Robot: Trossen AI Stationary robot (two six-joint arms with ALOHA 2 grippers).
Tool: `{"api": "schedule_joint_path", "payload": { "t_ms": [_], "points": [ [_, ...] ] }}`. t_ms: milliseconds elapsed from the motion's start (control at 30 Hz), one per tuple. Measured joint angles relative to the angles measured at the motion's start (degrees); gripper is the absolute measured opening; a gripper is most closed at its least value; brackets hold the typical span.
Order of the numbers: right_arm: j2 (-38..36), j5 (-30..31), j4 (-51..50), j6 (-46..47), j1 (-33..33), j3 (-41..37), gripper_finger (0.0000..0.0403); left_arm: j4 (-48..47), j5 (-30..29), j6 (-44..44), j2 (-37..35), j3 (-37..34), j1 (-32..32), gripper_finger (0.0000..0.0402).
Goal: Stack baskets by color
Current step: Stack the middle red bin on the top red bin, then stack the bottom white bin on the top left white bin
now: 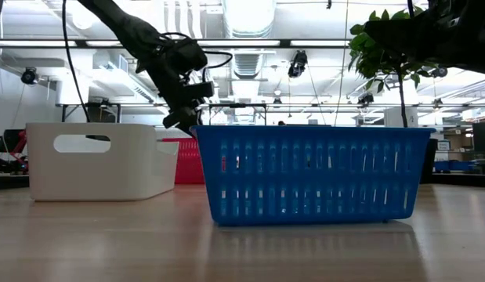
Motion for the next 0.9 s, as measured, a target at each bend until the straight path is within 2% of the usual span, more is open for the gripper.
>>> {"api": "schedule_joint_path", "payload": {
  "t_ms": [233,600,733,900],
  "points": [
    [0.00,0.01,0.00,0.66,0.00,0.00,0.0009,-0.01,0.01,-0.35,-0.09,0.00,-0.01,0.0080],
    [0.01,0.00,-0.20,1.33,-0.02,0.00,0.0009,-0.07,0.02,-0.89,-3.98,0.00,-1.97,0.0082],
    [0.02,0.02,-1.19,1.36,0.00,0.02,0.0009,-0.36,0.18,-3.47,-5.39,-0.22,-2.12,0.0074],
    [0.02,0.01,-2.44,2.13,-0.02,0.02,0.0009,0.35,-0.02,-5.08,-5.04,-4.12,-0.73,0.0045]
  ]
}}
